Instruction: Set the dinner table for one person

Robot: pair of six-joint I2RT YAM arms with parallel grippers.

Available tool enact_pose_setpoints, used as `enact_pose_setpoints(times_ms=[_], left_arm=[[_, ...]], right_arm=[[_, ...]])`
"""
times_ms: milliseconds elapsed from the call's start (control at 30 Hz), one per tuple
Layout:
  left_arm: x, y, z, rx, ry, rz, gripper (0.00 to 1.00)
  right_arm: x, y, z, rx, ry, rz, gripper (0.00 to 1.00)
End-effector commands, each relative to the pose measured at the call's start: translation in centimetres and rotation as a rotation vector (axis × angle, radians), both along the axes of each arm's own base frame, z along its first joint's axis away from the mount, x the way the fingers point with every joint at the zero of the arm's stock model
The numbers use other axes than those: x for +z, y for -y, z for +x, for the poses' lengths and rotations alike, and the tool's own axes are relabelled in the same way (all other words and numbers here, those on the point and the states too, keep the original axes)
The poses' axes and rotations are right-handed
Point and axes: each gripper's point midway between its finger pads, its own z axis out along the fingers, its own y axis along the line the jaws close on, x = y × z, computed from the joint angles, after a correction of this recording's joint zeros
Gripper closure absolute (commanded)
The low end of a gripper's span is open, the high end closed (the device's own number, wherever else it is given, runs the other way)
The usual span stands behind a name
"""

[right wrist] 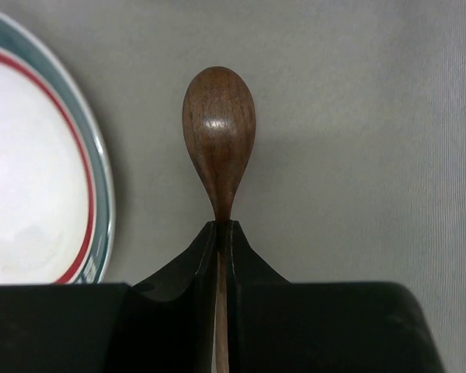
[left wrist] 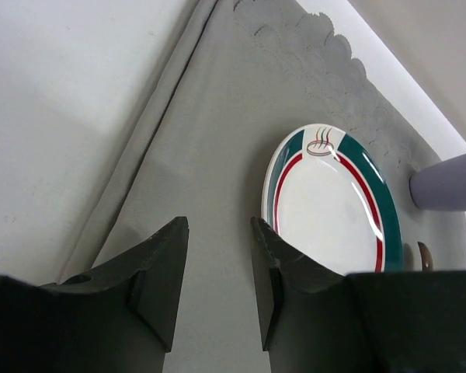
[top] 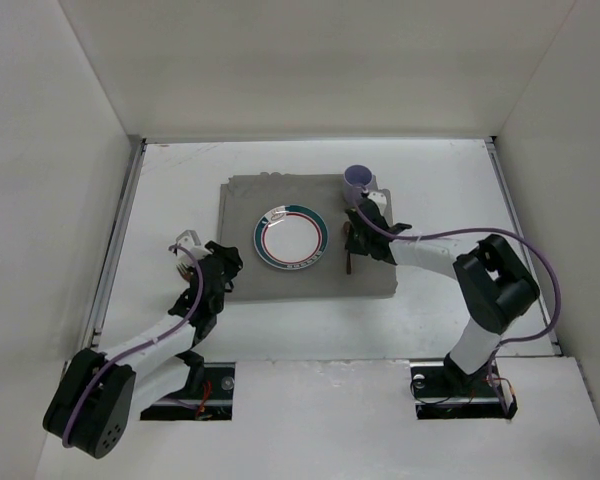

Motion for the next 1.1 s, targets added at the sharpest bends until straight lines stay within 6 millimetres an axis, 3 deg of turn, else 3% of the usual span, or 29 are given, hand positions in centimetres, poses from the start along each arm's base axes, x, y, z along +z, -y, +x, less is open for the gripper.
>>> enact_pose_setpoints(times_ms=[0,267,367,533,700,767,900,1067], left_arm=[[1.3,0.3,0.6,0.002,0.039,-0.008,0.65],[1.3,-0.1,0.6,0.016,0.042,0.007,0.65],[1.3,-0.5,0.6,0.033,0.043,0.027,0.65],[1.3,-0.7,0.2,0.054,-0.006,0.079,0.65],[2.8,-1.7,-1.3,0.092,-0.118,0.161,0.65],[3.4,-3.4,-2.7,0.133,-0.188,0.205,0.64],[2.5,-6.7,-5.8,0.206,-0.351,0.264,0.64],[-0.4,-9.1,-8.6,0.301,-0.512,0.224,0.63]], right_arm=[[1.9,-0.4,3.1,-0.064,0.1,0.017,0.89],[0.7,0.1,3.2,-0.056,0.11,-0.027,0.79],[1.2,0.3,3.1,-0.049,0.126,-0.03,0.64],[4.5,-0.2,2.3,0.013,0.191,-0.023,0.5],[10.3,-0.1,-0.3,0.072,0.32,0.04,0.44],[12.7,0.1,-1.7,0.091,0.385,0.082,0.48],[15.9,-0.9,-5.1,0.157,0.513,0.196,0.81],[17.4,-1.1,-7.1,0.182,0.582,0.28,0.81]])
